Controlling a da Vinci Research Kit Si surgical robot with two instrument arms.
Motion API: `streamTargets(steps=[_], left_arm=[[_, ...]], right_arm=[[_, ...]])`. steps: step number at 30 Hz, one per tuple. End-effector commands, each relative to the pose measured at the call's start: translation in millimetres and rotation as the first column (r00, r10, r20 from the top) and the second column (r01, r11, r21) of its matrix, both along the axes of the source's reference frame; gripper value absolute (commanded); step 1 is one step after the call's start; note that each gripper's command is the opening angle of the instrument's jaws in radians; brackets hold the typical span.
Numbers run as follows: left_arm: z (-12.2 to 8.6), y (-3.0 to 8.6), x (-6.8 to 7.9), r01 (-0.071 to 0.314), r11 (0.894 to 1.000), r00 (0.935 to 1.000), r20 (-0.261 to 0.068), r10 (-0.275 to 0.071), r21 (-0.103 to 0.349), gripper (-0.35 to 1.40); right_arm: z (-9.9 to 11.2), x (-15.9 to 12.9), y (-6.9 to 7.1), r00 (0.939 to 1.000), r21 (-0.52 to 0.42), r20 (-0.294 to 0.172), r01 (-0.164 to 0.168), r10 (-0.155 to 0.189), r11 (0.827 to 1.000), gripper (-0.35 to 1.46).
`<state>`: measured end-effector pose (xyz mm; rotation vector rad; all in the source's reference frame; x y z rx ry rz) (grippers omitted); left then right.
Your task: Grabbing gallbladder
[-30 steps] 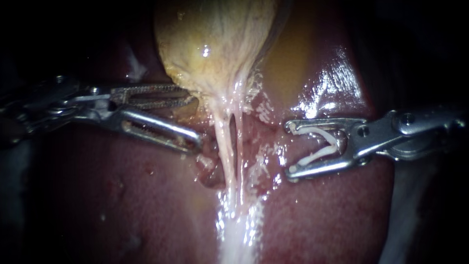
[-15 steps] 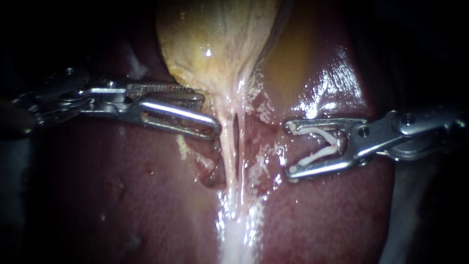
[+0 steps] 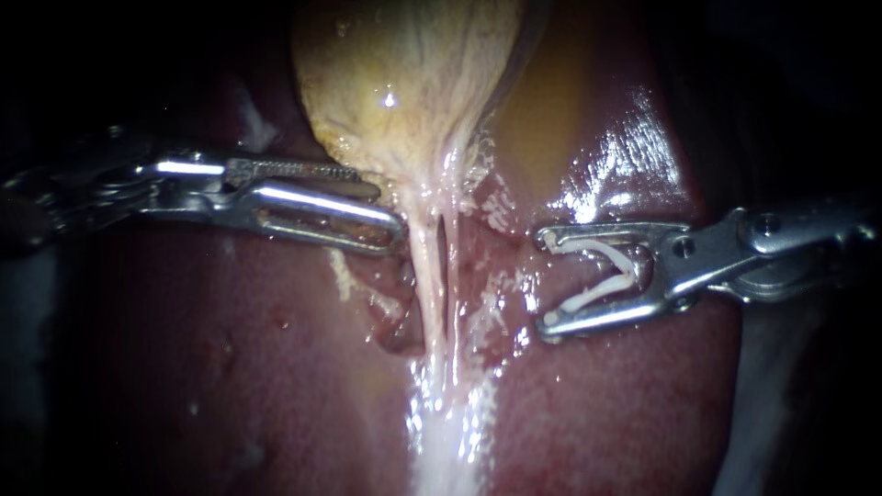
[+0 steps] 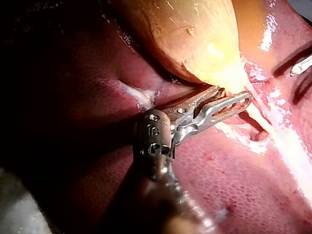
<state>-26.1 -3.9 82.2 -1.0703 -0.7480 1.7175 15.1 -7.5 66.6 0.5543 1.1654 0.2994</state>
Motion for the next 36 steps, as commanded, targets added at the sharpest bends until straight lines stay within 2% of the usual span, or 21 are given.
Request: streamTargets(steps=[1, 4, 6, 14, 25, 29, 36], left_arm=[[0.1, 0.1, 0.0, 0.000, 1.000, 1.0000, -0.002, 0.000, 0.004, 0.01], [0.1, 0.0, 0.1, -0.006, 1.000, 0.9999, -0.012, 0.006, 0.006, -0.24], [0.1, 0.0, 0.1, -0.009, 1.000, 0.9998, -0.017, 0.009, 0.008, -0.35], [-0.2, -0.2, 0.7, -0.016, 0.999, 0.9986, -0.051, 0.018, 0.044, -0.35], [-1.5, -0.7, 1.6, -0.018, 0.998, 0.9985, -0.051, 0.020, 0.053, -0.35], [-2.4, -0.2, 2.9, -0.025, 0.998, 0.9986, -0.045, 0.027, 0.059, -0.35], [-4.5, 1.6, 4.9, -0.003, 0.998, 0.9982, -0.059, 0.007, 0.060, -0.35]], right_arm=[[0.0, 0.0, 0.0, 1.0000, 0.000, 0.000, 0.000, 0.000, 1.000, 0.50], [0.0, 0.0, 0.0, 1.0000, 0.000, 0.000, 0.000, 0.000, 1.000, 0.50], [0.0, 0.0, 0.0, 1.0000, 0.000, 0.000, 0.000, 0.000, 1.000, 0.50], [-0.1, 0.0, 0.0, 1.0000, 0.000, 0.000, 0.000, 0.000, 1.000, 0.49], [-0.1, -0.1, 0.0, 1.0000, 0.000, 0.000, 0.000, 0.000, 1.000, 0.49], [-0.1, -0.1, -0.1, 1.0000, 0.000, 0.000, 0.000, 0.000, 1.000, 0.49], [0.0, -0.1, 0.0, 1.0000, 0.000, 0.000, 0.000, 0.000, 1.000, 0.49]])
